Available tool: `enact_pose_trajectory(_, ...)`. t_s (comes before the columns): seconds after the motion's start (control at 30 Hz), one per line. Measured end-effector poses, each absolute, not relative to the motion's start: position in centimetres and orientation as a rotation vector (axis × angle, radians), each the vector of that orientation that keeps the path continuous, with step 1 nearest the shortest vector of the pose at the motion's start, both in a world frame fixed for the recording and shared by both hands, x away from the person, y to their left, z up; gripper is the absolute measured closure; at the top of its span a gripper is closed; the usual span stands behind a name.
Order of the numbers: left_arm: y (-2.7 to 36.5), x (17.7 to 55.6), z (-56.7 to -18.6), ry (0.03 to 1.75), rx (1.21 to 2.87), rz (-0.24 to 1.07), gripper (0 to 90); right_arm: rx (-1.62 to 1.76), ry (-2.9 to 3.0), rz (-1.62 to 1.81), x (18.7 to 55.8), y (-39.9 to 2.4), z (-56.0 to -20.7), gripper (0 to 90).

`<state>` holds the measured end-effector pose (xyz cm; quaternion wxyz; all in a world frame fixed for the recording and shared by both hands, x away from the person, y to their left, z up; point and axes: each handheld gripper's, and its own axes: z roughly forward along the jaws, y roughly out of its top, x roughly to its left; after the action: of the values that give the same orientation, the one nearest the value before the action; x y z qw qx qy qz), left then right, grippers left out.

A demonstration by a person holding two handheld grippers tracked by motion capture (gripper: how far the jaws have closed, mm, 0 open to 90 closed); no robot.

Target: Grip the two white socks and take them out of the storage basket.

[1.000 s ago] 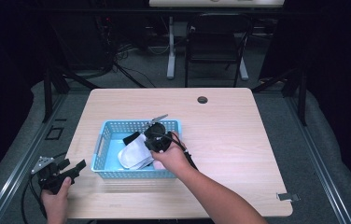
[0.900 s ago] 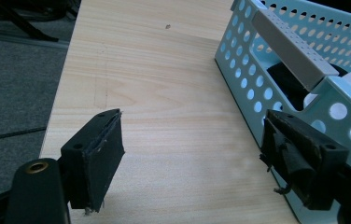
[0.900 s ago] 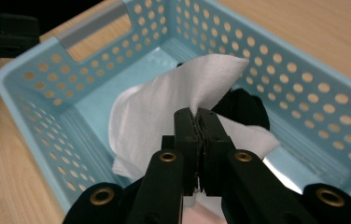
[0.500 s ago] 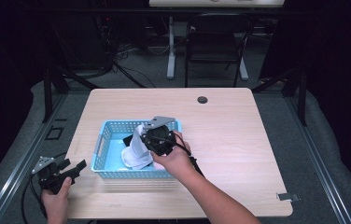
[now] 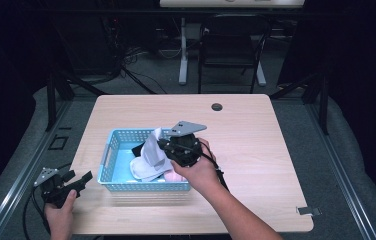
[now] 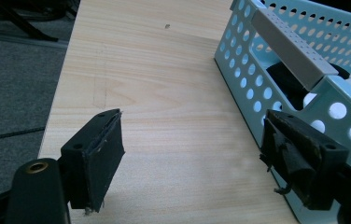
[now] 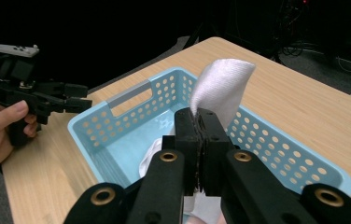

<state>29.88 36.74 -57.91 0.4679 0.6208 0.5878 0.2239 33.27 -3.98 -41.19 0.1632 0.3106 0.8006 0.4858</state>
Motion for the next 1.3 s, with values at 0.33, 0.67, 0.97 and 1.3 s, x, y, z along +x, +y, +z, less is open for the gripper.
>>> enact_pose_trajectory(0.33,36.7,29.9,-57.9,1.443,1.522,0.549,21.1,0.916,2.209,1.434,31.6,-7.9,-39.0,88.5)
enact_pose_trajectory(0.67,36.7,29.8,-57.9,1.444,1.523,0.550,21.0,0.978,2.130,1.418,30.0,-12.6,-38.2,88.5)
enact_pose_trajectory(0.97,36.7,29.8,-57.9,1.447,1.519,0.552,21.0,1.058,2.072,1.378,29.0,-16.3,-38.6,88.5)
enact_pose_trajectory(1.3,36.7,29.8,-57.9,1.449,1.519,0.552,21.1,1.106,2.054,1.329,28.8,-18.1,-40.2,88.5)
